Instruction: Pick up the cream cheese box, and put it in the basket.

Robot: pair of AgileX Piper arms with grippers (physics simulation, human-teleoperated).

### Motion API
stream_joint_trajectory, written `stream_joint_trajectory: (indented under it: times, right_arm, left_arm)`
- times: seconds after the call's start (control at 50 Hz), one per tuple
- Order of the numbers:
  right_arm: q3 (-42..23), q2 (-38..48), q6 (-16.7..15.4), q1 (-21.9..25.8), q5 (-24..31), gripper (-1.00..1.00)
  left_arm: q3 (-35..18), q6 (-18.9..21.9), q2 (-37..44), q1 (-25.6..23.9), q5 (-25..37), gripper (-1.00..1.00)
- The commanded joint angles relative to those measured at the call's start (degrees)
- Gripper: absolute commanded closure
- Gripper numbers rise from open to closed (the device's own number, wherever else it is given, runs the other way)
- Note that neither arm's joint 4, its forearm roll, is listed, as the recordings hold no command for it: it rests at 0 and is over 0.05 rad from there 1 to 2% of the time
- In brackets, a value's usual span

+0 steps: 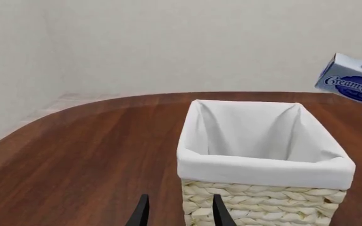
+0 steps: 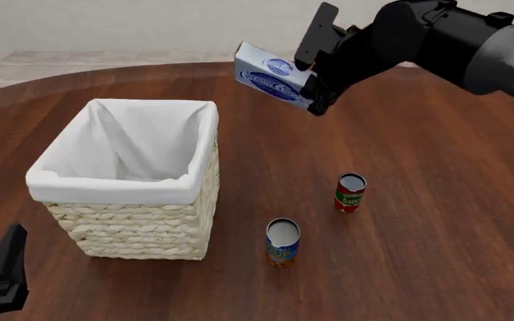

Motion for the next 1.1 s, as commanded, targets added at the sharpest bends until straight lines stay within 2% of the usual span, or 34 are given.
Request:
stream_joint_trajectory:
  times: [0.02,0.22,0.4,0.8,1.1]
  right_arm:
    - [-1.65,-1.59,-1.01,1.73,0.63,1.0]
    - [-3.79,-2.05,-3.35,4.52,3.38,1.0]
    - [-4.16,-3.3,-4.09,7.22,5.68,1.0]
    - [-5.39,-1.28,-4.54,10.78,6.37,1.0]
    - [-10.2,1.43,-5.18,13.64,8.61,1.0]
  left_arm:
    - [-0.1,-0.05,-0.63,0.01,0.4,-1.0]
    - [-0.19,-0.43,-1.09,-0.06,0.6,-1.0]
    - [-0.28,-0.85,-1.17,0.06,0.36,-1.0]
    - [-0.44,-1.3,-1.18,-0.16,0.25,-1.0]
    - [-0.4,-1.46,-1.17,-0.29,0.07,-1.0]
